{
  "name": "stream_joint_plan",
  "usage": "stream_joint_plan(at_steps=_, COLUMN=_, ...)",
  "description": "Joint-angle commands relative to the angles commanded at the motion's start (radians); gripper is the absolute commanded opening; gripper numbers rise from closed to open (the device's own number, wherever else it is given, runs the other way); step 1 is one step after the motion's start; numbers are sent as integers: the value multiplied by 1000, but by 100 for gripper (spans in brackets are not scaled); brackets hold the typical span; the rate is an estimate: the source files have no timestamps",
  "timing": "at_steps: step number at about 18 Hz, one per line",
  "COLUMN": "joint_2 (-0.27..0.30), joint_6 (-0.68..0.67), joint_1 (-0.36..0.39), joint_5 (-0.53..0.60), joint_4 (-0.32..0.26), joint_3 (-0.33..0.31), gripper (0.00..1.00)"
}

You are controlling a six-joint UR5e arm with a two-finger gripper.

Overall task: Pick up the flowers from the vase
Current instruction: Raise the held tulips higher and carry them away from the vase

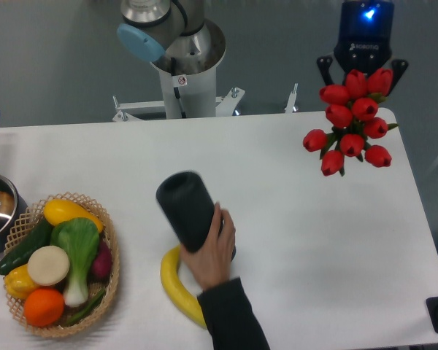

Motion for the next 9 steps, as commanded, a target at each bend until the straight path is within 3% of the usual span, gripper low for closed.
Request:
stream_joint_plan(at_steps=3, joint_2=0, joint_6=75, joint_1=-8, joint_5=101, joint_4=-43, joint_3=2, gripper=35)
stream_joint_plan(at_steps=9, joint_2=0, joint_6=79, joint_1=-15, joint_5=111, joint_4=-49, joint_3=-2, gripper=35)
